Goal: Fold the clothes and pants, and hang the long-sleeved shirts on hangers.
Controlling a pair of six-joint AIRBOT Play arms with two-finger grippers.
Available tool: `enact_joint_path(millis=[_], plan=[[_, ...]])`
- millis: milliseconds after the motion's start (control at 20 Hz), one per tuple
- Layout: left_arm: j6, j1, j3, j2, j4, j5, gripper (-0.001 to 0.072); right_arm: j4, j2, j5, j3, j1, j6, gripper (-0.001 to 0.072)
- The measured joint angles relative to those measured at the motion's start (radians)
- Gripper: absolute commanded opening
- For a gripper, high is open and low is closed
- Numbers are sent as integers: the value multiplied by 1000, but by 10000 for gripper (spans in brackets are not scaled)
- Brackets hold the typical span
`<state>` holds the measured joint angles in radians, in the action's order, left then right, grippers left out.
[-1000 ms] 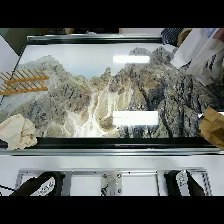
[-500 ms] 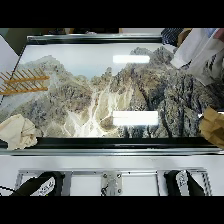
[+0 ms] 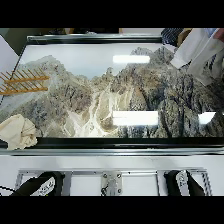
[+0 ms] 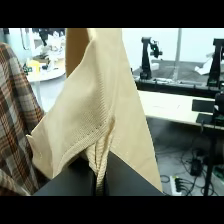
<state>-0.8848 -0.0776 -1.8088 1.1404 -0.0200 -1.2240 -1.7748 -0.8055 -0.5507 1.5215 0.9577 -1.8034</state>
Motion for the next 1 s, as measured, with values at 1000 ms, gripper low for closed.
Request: enact_joint_path(millis=[1000], plan=[[-1, 0, 0, 0, 1, -7, 13, -6, -101, 201, 0, 0, 3, 16]])
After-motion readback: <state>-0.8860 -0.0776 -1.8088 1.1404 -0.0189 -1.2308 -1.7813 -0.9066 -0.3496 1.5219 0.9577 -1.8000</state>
